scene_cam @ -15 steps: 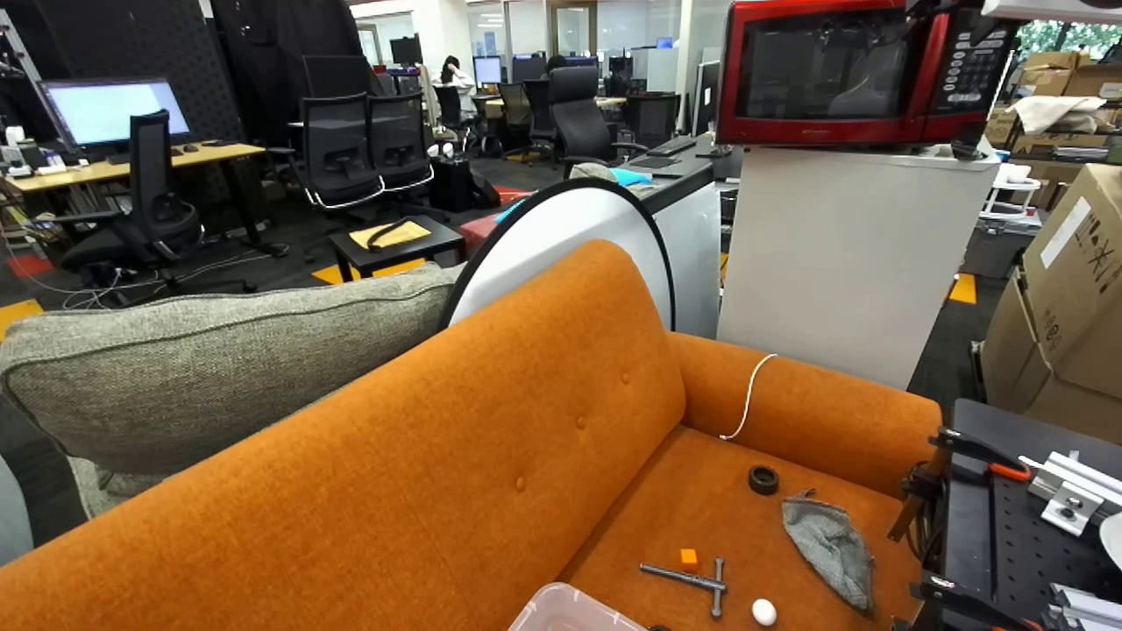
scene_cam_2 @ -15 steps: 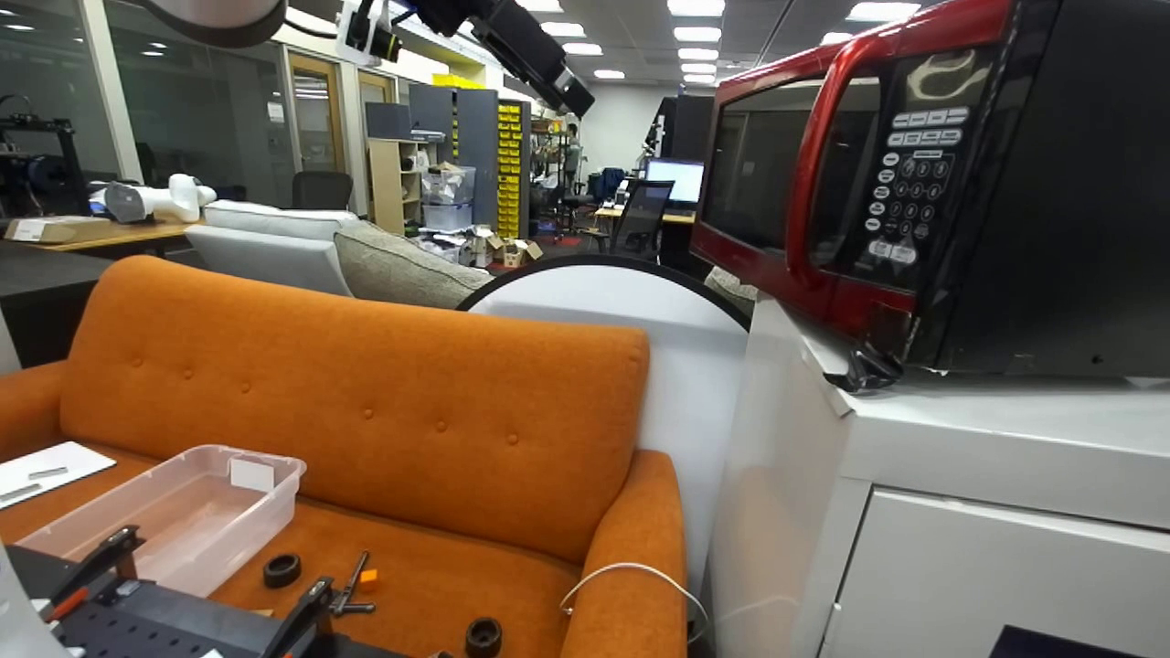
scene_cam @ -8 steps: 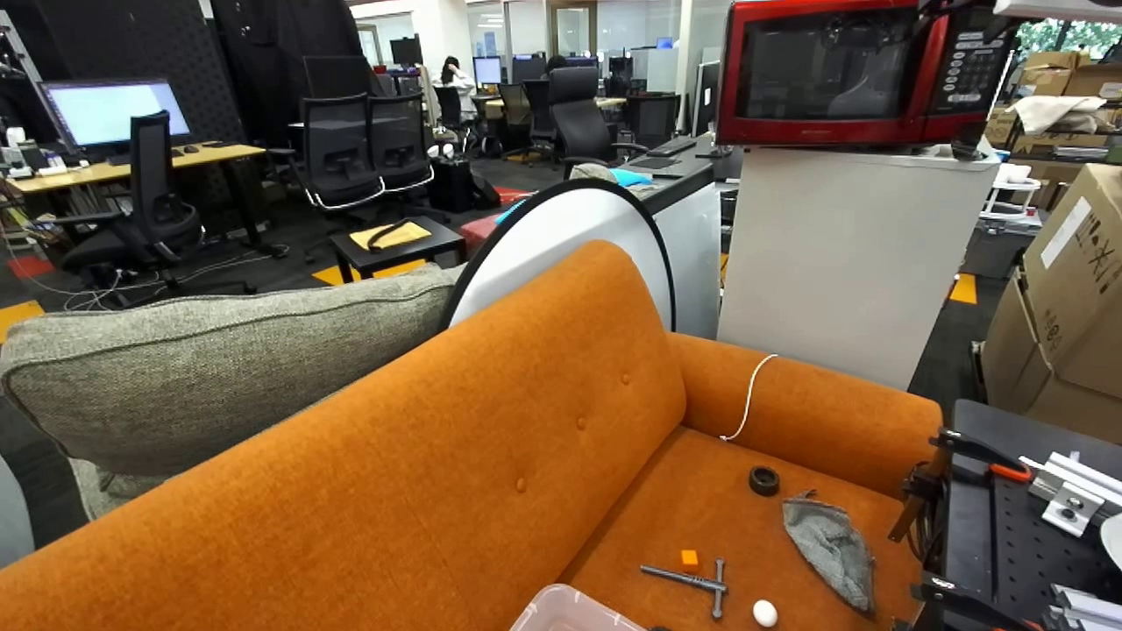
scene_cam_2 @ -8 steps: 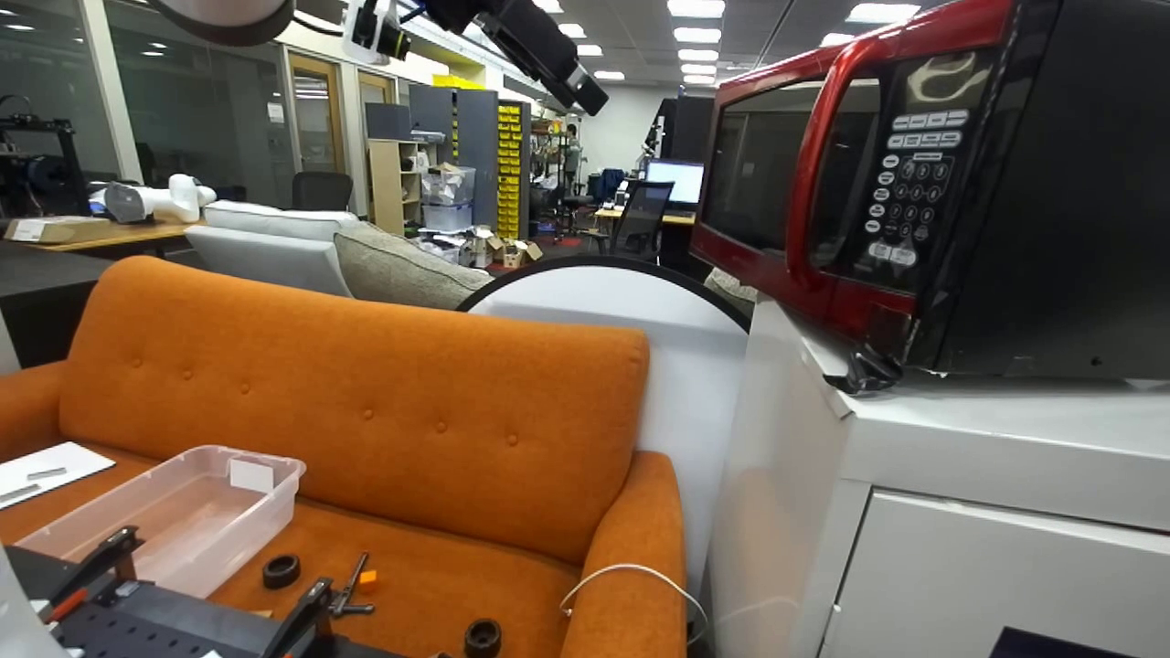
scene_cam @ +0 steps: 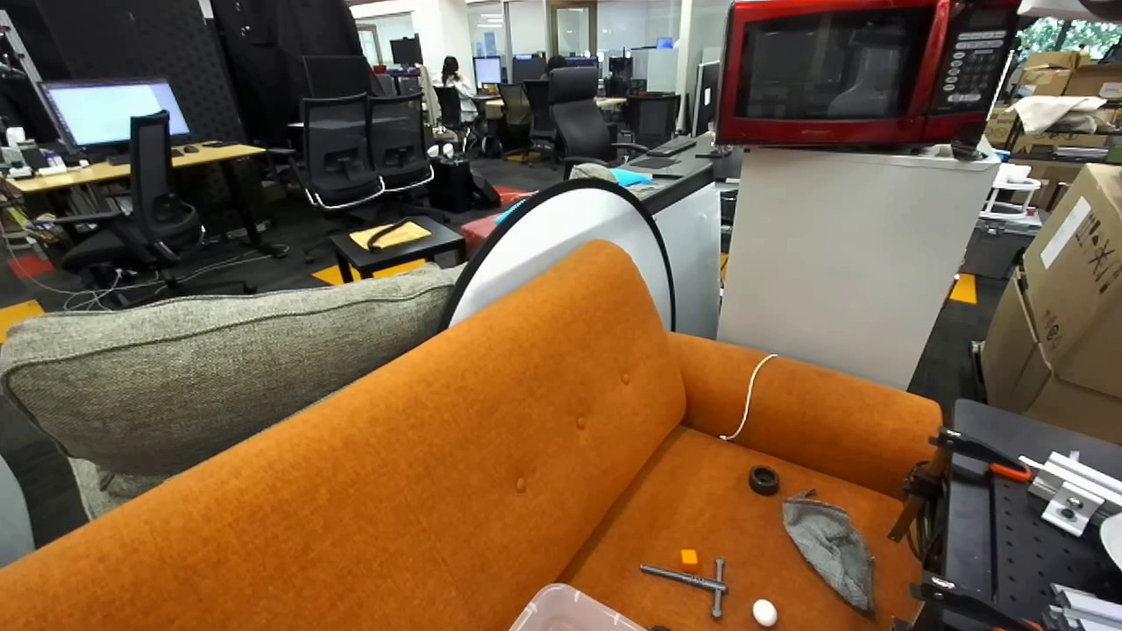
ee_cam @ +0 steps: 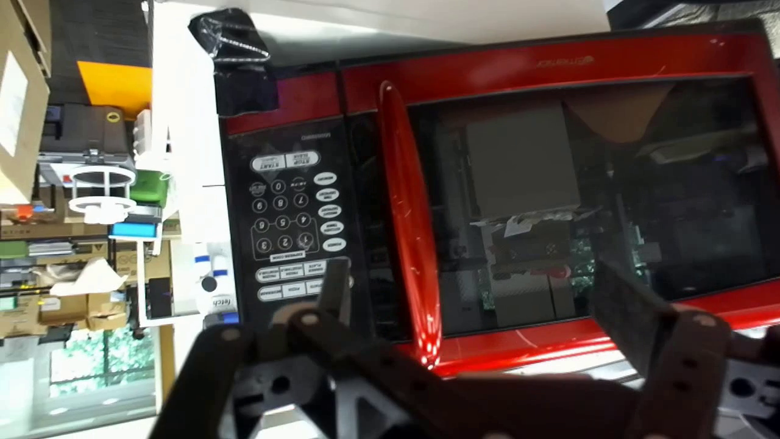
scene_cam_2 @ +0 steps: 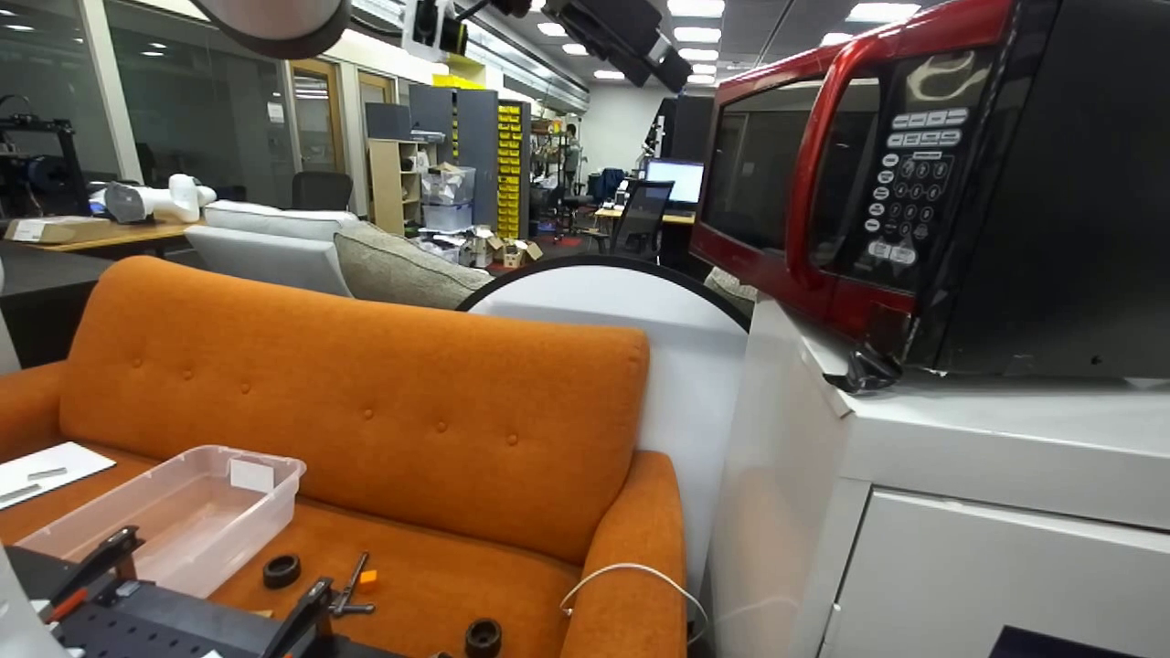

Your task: Open the microwave

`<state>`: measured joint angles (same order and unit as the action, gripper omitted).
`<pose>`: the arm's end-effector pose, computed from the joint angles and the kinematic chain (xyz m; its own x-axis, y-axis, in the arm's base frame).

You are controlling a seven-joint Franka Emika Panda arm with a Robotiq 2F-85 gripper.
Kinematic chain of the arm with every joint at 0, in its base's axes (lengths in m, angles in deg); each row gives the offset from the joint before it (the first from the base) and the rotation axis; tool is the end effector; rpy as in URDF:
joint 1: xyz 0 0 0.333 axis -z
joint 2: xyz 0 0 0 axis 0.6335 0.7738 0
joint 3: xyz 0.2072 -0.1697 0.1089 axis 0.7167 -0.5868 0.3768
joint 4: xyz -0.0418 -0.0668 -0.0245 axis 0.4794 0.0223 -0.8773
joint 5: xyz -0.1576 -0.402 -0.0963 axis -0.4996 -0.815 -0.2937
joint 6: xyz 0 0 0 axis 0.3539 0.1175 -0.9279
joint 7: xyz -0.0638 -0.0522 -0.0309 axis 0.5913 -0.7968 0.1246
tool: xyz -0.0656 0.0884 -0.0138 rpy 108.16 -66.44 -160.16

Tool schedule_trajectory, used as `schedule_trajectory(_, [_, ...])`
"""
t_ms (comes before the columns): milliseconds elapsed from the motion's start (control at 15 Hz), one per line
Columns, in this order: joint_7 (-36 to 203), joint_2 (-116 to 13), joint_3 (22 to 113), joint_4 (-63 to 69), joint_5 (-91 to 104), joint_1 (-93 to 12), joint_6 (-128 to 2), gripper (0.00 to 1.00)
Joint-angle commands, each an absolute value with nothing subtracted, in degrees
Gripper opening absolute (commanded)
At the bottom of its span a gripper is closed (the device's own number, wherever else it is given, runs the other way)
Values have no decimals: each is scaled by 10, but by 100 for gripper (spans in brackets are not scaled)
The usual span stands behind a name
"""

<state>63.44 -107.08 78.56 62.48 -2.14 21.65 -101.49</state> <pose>0.2839 -0.3558 0.5339 0.1407 -0.4853 0.8630 -0.8866 -0.4497 -0.1084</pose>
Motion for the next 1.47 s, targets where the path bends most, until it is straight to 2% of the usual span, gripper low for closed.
schedule_trajectory(0, [614, -1004, 870, 588, -10, 342, -1099, 100])
schedule_trajectory(400, [509, -958, 1061, 523, -24, 572, -1134, 100])
schedule_trajectory(800, [417, -967, 1236, 478, -18, 728, -1120, 100])
schedule_trajectory(1400, [356, -985, 1358, 442, -17, 855, -1119, 98])
